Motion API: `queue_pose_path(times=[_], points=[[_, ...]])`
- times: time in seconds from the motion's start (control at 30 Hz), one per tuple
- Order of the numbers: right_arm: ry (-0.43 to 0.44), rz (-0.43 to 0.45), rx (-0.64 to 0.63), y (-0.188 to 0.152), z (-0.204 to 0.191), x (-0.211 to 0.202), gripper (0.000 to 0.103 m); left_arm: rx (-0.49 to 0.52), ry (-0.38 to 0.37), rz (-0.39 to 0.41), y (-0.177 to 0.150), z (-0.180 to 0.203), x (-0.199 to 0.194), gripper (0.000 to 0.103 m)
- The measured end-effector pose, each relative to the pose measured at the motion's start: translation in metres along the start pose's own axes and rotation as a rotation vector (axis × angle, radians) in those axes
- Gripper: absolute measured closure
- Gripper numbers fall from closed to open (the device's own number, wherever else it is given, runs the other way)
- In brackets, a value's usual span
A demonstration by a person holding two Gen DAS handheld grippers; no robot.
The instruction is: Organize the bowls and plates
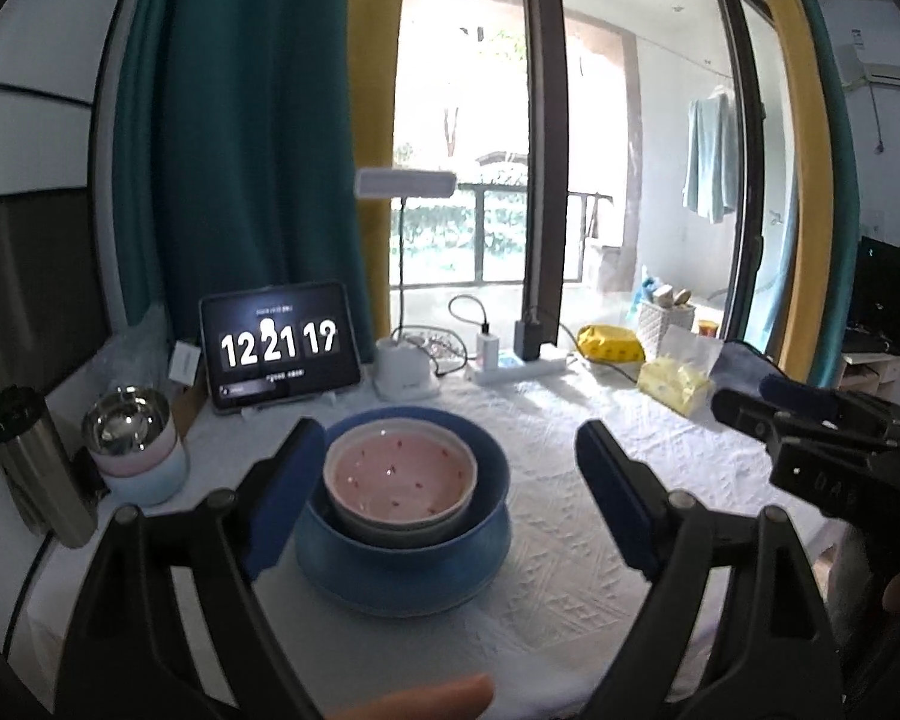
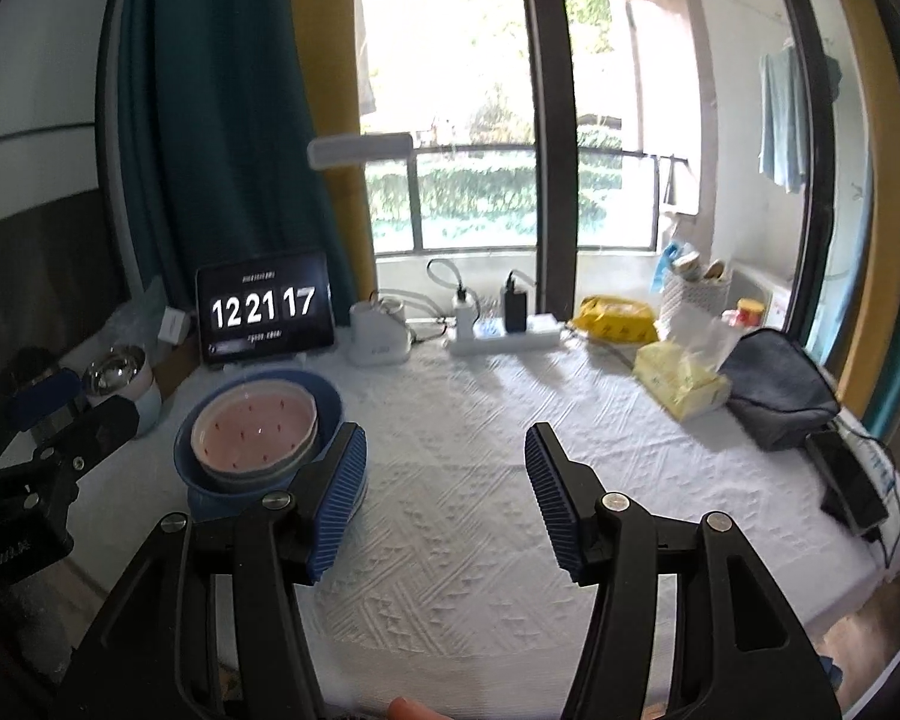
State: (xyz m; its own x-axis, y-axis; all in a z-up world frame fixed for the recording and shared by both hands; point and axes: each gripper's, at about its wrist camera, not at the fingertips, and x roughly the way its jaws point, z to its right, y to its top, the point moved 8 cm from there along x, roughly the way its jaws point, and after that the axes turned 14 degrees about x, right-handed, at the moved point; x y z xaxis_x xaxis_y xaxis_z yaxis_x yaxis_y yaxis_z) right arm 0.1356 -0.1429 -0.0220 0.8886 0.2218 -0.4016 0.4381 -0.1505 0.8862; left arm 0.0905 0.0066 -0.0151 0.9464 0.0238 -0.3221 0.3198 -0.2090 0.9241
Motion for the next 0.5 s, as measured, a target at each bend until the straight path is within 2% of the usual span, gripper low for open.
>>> queue_pose_path(times=[0.5], points=[[-0.003, 0.134, 0.006, 0.031, 0.007, -0.047, 0.044, 0.066, 0.047, 0.176, 0.034, 0.002, -0.052, 0.017]])
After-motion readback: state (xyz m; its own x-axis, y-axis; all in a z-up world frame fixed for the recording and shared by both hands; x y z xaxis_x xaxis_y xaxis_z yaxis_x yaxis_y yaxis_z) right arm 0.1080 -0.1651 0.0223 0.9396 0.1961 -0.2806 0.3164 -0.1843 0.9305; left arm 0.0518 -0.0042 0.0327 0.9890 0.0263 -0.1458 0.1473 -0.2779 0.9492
